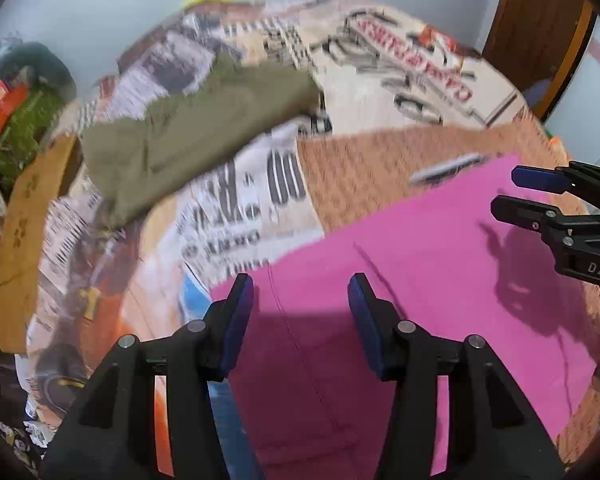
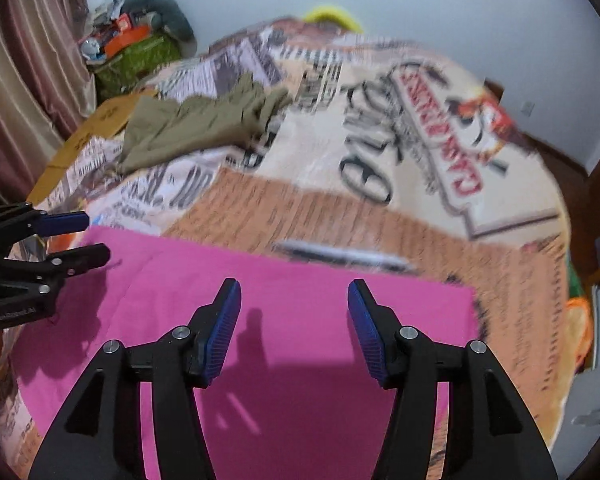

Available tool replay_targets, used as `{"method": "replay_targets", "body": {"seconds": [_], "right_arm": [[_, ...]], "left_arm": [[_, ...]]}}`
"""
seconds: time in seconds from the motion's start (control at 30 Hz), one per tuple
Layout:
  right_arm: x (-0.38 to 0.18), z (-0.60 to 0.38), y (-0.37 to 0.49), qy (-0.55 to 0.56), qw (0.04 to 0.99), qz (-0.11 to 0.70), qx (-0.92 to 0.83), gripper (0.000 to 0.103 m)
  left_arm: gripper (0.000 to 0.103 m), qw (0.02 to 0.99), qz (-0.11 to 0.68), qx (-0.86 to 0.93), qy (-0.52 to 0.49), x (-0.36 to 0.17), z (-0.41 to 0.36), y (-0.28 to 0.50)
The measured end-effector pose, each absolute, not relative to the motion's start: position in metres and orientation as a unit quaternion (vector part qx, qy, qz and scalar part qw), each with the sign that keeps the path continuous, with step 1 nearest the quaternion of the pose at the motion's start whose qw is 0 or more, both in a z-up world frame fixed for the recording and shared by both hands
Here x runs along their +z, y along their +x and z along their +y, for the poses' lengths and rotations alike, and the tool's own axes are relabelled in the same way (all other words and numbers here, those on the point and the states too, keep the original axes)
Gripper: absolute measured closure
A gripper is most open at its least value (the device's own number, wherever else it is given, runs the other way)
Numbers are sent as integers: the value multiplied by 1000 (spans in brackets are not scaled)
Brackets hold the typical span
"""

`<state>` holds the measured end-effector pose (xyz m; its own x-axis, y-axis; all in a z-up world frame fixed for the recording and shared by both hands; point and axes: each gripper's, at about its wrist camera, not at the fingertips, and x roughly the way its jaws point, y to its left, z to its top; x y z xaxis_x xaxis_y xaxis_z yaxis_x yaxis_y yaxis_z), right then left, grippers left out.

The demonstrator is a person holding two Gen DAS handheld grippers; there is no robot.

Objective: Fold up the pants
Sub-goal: 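Open both tools and raise them above the pink pants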

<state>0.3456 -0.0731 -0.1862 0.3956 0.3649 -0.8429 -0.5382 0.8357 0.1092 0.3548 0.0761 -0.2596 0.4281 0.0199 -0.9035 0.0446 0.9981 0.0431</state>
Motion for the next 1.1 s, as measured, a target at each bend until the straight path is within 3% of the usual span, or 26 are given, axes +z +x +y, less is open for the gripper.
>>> {"method": "replay_targets", "body": {"seconds": [0.23, 0.7, 0.83, 1.1], "right_arm": [[-220, -78, 325, -127, 804, 514, 272, 51], [-204, -124, 255, -114, 805, 512, 277, 50], [-201, -132, 234, -122, 805, 514, 270, 43], [-196, -154, 210, -97, 814, 514, 252, 43]], "left_arm": [[47, 840, 543, -11, 12, -269, 84, 346], [44, 851, 519, 0, 77, -250, 66, 275], [43, 856, 512, 3, 76, -244, 67, 255], [35, 862, 502, 6, 65, -243, 71, 220]]}}
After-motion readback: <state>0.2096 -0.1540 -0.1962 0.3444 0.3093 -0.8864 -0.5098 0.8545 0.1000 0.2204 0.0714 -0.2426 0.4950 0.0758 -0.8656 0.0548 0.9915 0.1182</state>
